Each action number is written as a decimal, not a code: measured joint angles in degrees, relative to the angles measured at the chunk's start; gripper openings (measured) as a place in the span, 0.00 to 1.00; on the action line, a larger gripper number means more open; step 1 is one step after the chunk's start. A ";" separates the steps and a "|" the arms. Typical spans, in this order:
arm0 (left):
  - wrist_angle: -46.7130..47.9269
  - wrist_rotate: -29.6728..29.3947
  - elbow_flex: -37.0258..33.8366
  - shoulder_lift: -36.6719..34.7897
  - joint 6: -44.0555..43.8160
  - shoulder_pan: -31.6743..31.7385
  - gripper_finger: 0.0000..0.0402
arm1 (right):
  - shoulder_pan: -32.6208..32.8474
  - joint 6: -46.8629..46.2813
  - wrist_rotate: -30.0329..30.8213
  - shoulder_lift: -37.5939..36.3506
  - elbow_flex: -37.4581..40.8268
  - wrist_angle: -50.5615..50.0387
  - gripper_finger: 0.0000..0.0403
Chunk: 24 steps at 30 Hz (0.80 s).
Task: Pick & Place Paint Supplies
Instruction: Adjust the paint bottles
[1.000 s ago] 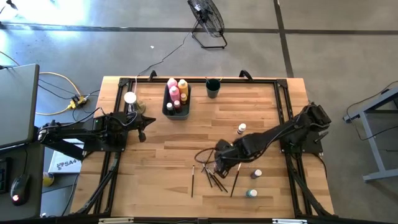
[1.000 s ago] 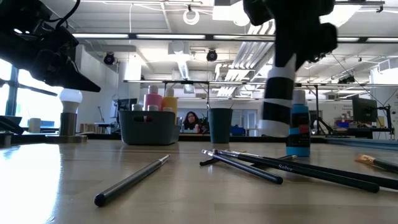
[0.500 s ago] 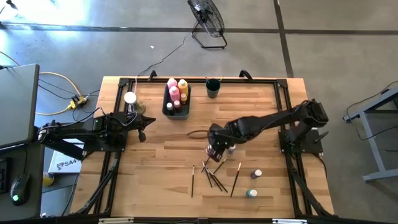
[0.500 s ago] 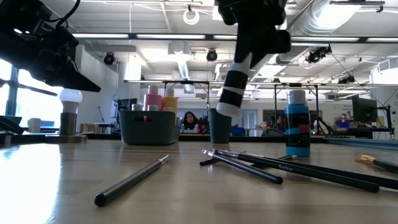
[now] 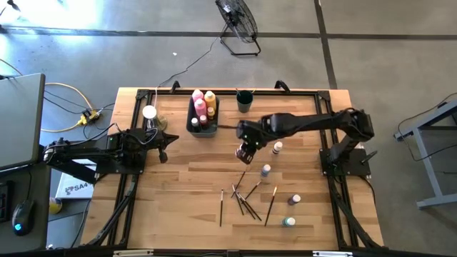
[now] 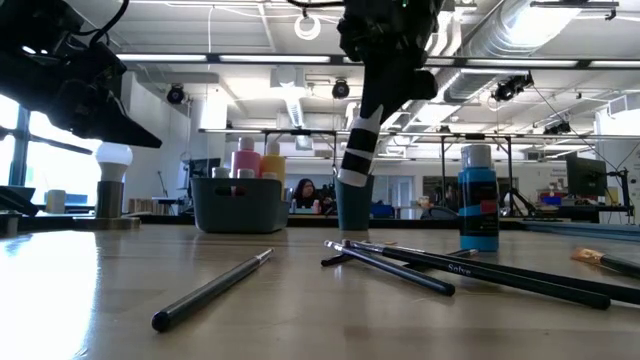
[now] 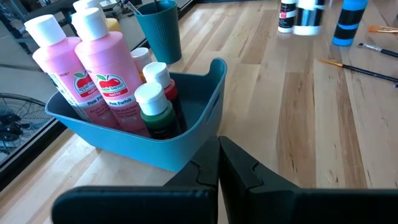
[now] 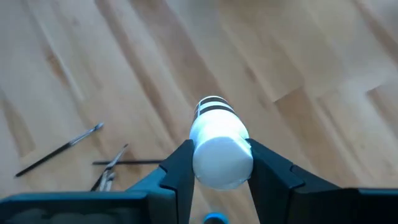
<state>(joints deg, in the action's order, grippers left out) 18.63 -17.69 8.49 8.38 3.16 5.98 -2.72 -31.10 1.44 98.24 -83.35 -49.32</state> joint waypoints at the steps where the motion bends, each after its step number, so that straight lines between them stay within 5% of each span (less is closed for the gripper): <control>1: 0.00 -0.03 0.00 0.01 0.00 0.01 0.00 | -0.78 0.77 0.08 0.00 0.00 0.00 0.28; 24: 0.00 -2.52 0.00 0.01 -0.01 0.02 0.00 | -10.26 10.44 -1.45 5.09 -1.32 -0.50 0.29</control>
<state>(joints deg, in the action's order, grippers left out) 18.63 -20.21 8.49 8.39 3.15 6.00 -12.98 -20.66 -0.02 103.32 -84.67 -49.82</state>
